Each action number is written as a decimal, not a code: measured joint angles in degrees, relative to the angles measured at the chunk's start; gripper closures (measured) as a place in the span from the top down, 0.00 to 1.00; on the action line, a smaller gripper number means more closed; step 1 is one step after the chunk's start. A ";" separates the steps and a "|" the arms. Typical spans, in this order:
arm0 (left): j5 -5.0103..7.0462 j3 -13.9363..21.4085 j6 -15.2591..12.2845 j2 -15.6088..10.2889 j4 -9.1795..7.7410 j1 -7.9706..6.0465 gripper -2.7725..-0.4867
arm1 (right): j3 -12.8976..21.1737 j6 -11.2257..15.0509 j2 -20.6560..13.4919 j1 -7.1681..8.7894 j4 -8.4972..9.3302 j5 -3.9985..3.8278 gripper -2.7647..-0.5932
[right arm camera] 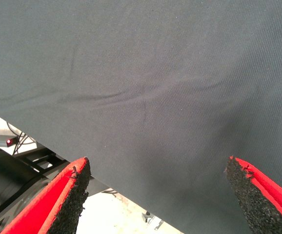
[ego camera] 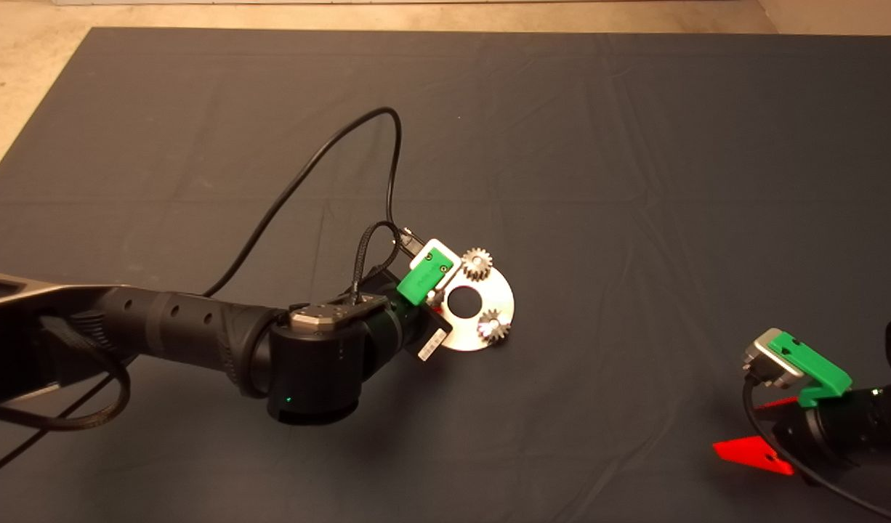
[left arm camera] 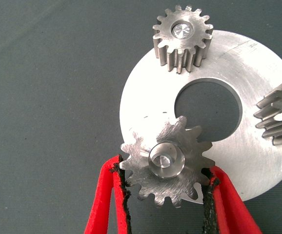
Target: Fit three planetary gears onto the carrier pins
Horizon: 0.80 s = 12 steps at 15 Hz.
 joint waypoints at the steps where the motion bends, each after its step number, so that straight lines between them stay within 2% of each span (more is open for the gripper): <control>1: -0.02 0.00 0.00 0.00 0.00 0.00 0.05 | -0.01 -0.09 0.00 -0.01 0.00 0.00 0.67; 9: -0.72 -0.71 0.00 0.00 -0.01 0.15 0.05 | 0.00 -0.59 -0.17 -0.02 0.00 0.00 0.67; 12: -0.71 -0.72 0.00 0.00 -0.01 0.15 0.05 | 0.00 -0.74 -0.75 -0.02 -0.02 0.74 0.67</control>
